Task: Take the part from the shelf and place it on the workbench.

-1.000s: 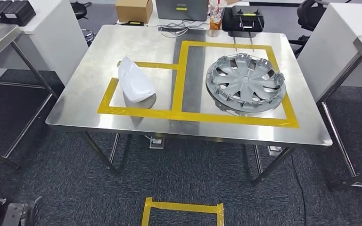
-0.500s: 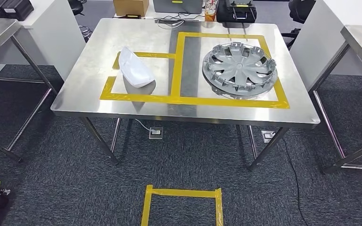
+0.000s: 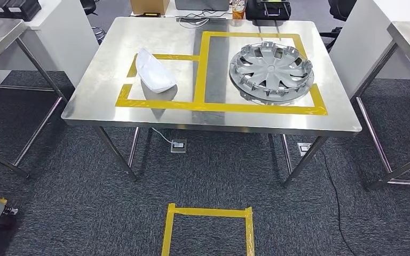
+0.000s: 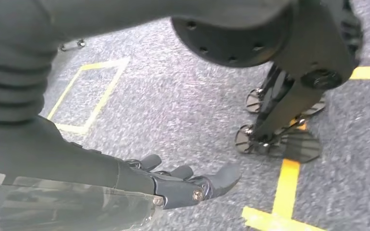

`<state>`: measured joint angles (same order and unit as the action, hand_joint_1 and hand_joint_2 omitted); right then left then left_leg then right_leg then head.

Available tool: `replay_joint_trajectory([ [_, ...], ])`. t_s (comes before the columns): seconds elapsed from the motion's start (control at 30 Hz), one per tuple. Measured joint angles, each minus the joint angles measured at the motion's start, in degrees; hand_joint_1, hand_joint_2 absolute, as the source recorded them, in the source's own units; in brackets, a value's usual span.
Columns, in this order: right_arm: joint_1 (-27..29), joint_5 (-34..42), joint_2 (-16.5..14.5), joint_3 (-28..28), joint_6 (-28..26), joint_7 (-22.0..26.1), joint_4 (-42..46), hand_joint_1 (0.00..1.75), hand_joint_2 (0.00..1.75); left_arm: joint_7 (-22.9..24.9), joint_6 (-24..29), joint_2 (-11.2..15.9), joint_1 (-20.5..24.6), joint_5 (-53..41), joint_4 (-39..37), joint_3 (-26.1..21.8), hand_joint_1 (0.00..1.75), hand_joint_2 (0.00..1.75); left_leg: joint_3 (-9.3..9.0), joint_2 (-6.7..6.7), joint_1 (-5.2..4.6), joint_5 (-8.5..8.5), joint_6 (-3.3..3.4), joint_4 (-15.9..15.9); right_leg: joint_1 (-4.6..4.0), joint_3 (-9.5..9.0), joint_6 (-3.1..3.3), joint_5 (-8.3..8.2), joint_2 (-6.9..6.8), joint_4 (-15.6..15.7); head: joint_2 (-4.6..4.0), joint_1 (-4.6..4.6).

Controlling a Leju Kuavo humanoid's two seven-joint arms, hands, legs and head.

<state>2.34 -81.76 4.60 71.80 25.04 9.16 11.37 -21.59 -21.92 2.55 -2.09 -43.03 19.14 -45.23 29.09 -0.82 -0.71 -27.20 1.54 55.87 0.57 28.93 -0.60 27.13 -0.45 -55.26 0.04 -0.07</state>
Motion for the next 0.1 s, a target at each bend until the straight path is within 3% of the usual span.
replay_joint_trajectory([
  [0.03, 0.1, 1.4, 0.0, -1.1, -0.4, -0.2, 0.0, 0.0, 0.0, 0.3, 0.4, 0.0, 0.0, 0.7, 0.0, 0.6, 0.0, 0.0, 0.41, 0.11, 0.12, -0.63, -0.35, 0.8, 0.15, -0.02, 0.27, -0.14, 0.01, 0.1, -0.01, -0.06],
  [0.1, 0.2, 3.4, 0.0, -2.8, -1.0, -0.4, 0.0, 0.0, 0.0, 0.9, 0.9, 0.0, -0.1, 1.8, 0.0, 1.6, 0.0, 0.0, 1.68, 0.35, 0.37, -2.48, -0.92, 3.4, 0.42, -0.07, 0.68, -0.37, 0.0, 0.2, -0.01, -0.17],
])
